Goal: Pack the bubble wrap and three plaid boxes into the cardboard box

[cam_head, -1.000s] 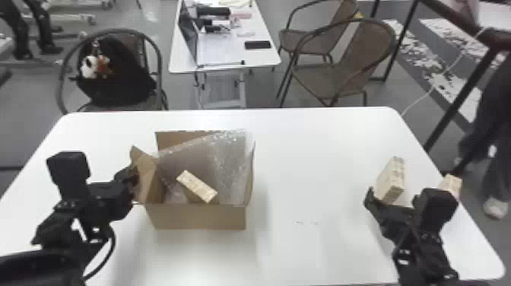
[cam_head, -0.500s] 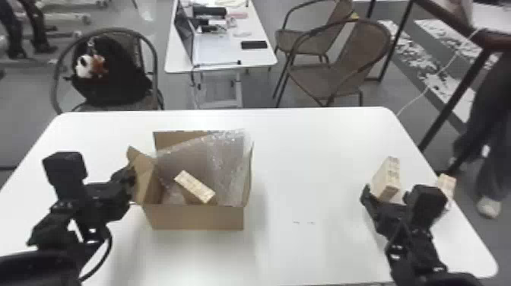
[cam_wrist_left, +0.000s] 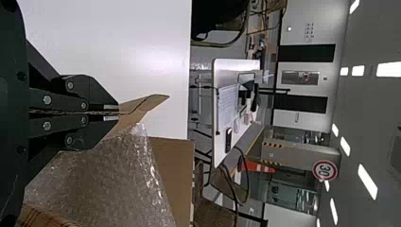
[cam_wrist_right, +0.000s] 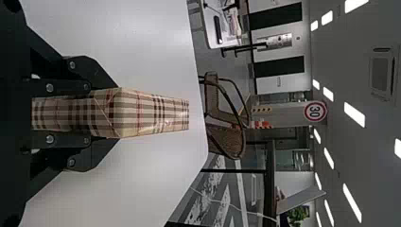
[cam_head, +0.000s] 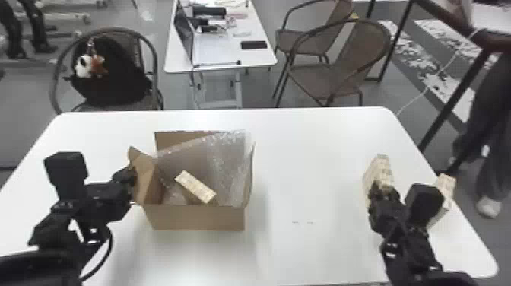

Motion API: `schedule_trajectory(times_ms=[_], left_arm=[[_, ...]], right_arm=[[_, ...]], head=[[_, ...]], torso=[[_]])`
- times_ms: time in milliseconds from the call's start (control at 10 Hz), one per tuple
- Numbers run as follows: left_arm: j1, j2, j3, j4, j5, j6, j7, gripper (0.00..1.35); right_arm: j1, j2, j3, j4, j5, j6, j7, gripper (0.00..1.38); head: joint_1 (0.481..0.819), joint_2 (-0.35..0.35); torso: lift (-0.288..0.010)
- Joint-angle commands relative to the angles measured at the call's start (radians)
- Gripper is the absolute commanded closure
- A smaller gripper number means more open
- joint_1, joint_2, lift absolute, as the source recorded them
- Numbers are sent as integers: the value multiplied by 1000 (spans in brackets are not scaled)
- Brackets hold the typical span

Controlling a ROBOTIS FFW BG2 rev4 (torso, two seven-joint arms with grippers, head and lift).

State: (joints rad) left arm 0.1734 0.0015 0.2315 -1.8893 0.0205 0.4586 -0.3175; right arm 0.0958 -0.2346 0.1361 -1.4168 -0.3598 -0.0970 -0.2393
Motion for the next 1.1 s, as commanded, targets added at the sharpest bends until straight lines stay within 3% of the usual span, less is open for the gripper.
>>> schedule_trajectory(times_ms=[0,200,400,600,800,1000], left_arm=[[-2,-4,0,1,-1,0,0,1214],[-2,-4,-1,3,-1,0,0,1214],[-2,-4,2,3,1,-5,0,1214],[-2,-4,2,3,-1,-5,0,1214],[-9,-4,-5,6,-7,-3,0,1214],[-14,-4,-12,12,-11,0,1,1214]], right_arm=[[10,1,11,-25,-5,-9,0,1108],[27,0,19,-65,-41,-15,28,1108],[39,-15,43,-260,-76,108,147,1108],[-74,-57,97,-396,-186,384,311,1108],[-254,-51,131,-442,-159,612,520,1108],[-369,-46,206,-427,-142,683,626,1108]], head=[[695,-10],[695,0],[695,26],[695,88],[695,192],[695,255]], torso=[[-92],[-92],[-92],[-92],[-92],[-92]])
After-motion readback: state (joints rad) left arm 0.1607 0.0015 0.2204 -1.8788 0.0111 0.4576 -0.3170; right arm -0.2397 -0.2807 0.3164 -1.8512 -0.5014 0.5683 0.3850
